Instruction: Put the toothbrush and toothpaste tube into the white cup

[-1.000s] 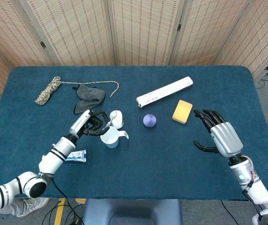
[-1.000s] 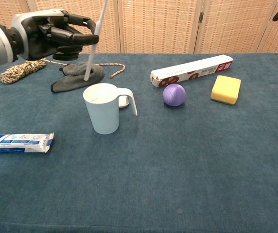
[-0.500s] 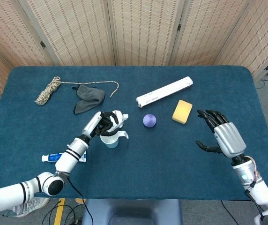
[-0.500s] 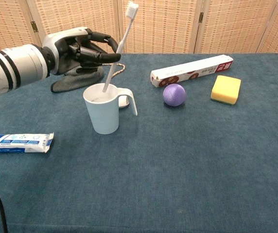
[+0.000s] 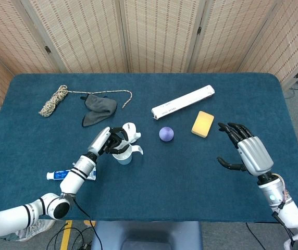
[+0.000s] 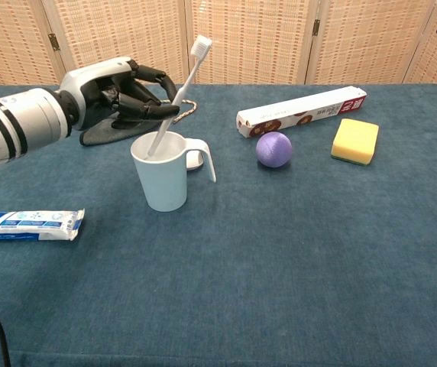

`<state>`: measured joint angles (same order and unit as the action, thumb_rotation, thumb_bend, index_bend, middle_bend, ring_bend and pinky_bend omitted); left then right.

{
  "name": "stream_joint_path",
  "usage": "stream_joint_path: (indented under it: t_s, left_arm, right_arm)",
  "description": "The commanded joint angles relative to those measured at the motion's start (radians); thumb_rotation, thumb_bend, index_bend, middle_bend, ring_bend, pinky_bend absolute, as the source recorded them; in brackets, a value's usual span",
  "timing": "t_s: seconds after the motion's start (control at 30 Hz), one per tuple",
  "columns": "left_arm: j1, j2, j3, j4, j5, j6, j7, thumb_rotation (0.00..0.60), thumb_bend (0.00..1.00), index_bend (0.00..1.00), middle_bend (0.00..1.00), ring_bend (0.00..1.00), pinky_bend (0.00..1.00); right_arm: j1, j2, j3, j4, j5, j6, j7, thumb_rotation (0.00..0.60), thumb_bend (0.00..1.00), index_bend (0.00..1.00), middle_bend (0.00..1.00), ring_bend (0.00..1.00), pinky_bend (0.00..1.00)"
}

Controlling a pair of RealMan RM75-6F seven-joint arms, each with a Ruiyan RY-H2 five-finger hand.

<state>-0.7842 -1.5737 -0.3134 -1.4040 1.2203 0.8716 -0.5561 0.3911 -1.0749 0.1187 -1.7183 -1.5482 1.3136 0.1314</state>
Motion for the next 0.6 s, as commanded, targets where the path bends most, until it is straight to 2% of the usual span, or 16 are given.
stream_joint_path:
  t_s: [0.03,0.1,0.2,0.37,0.6]
  left_arm:
    - [0.010,0.005,0.012,0.011,0.011,0.009,0.002,0.600,0.42,0.55,1.00,0.95,0.96]
    - [0.019,0.009,0.019,0.015,0.018,0.015,-0.004,0.600,0.42,0.53,1.00,0.95,0.96]
    - [0.035,0.026,0.029,0.013,0.033,0.025,-0.018,0.592,0.42,0.43,1.00,0.94,0.96]
    - [0.061,0.060,0.048,-0.007,0.058,0.041,-0.037,0.524,0.42,0.29,1.00,0.94,0.95]
    - [0.101,0.116,0.073,-0.029,0.105,0.090,-0.046,0.520,0.42,0.25,1.00,0.94,0.95]
  right_arm:
    - [0.000,-0.002,0.001,0.000,-0.001,0.000,-0.001,0.600,0.20,0.00,0.23,0.13,0.16]
    - [0.001,-0.003,0.001,-0.002,-0.002,-0.001,0.001,0.600,0.20,0.00,0.24,0.13,0.16]
    - [0.002,-0.004,0.003,-0.005,-0.006,0.001,0.000,0.600,0.20,0.00,0.24,0.13,0.16]
    - [0.003,-0.005,0.007,-0.013,-0.010,0.004,0.001,0.600,0.20,0.00,0.24,0.13,0.16]
    - [0.004,-0.004,0.010,-0.020,-0.017,0.010,-0.001,0.600,0.20,0.00,0.24,0.13,0.16]
